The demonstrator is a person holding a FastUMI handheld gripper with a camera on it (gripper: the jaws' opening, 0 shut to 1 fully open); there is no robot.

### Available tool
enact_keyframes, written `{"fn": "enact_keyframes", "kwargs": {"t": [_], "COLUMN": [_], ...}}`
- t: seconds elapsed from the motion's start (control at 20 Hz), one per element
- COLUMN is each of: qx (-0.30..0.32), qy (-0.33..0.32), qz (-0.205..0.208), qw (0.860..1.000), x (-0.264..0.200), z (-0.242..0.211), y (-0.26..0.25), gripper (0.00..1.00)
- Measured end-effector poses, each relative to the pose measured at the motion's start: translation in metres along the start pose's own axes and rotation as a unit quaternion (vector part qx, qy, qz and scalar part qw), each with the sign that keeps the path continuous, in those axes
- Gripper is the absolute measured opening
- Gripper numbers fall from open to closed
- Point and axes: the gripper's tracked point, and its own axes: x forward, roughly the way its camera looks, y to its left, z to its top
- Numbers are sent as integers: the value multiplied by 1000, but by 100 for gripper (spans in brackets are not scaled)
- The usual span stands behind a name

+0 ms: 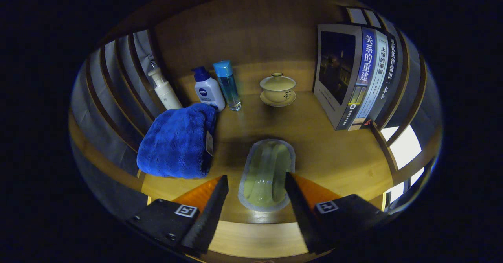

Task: Pull open the drawer, take out the items inside it, and place them on the countertop above the cabinet.

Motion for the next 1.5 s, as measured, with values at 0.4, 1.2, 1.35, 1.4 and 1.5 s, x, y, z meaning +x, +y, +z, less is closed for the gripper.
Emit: {"fn": "enact_keyframes", "kwargs": {"t": [0.4,1.2,1.35,1.4,1.5], "qx": [-14,-60,-76,-74,-77], "qy": [-71,-269,-279,-282,-281], "qz": [6,78,82,87,91], "qw": [997,958,954,953,952], "x": [-36,-183,-204,-208,-219], "z": [19,-8,-42,-54,-72], "y": [8,63,71,75,80], "gripper": [99,99,99,98,98]}}
